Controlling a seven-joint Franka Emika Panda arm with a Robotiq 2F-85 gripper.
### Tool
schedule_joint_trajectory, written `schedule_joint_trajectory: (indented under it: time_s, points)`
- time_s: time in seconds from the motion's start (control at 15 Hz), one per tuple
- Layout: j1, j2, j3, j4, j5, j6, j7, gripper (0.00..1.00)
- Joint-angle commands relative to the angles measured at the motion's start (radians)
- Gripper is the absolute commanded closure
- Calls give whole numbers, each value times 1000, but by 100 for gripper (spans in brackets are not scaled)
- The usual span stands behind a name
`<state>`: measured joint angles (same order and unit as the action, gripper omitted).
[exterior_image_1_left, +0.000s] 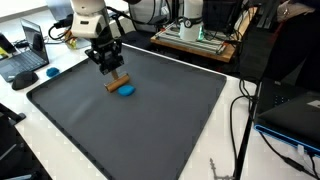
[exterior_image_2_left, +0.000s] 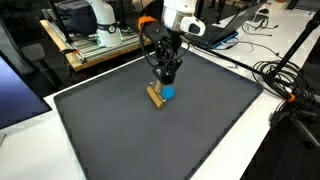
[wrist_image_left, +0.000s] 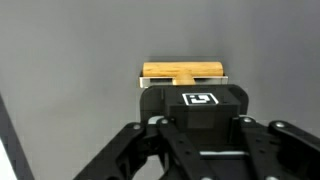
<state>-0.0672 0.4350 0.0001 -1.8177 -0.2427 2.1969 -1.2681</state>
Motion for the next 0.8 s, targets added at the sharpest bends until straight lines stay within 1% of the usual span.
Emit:
schedule_joint_trajectory:
  time_s: [0.0,0.2,0.4,0.73]
  points:
    - [10,-35,-3,-7,-33,-5,31,79]
    - [17,-74,-4,-16,-50,-7,36,79]
    - [14,-89,17,-12,-26,-8,3,79]
    - [19,-55,35,10,-20,-8,2,79]
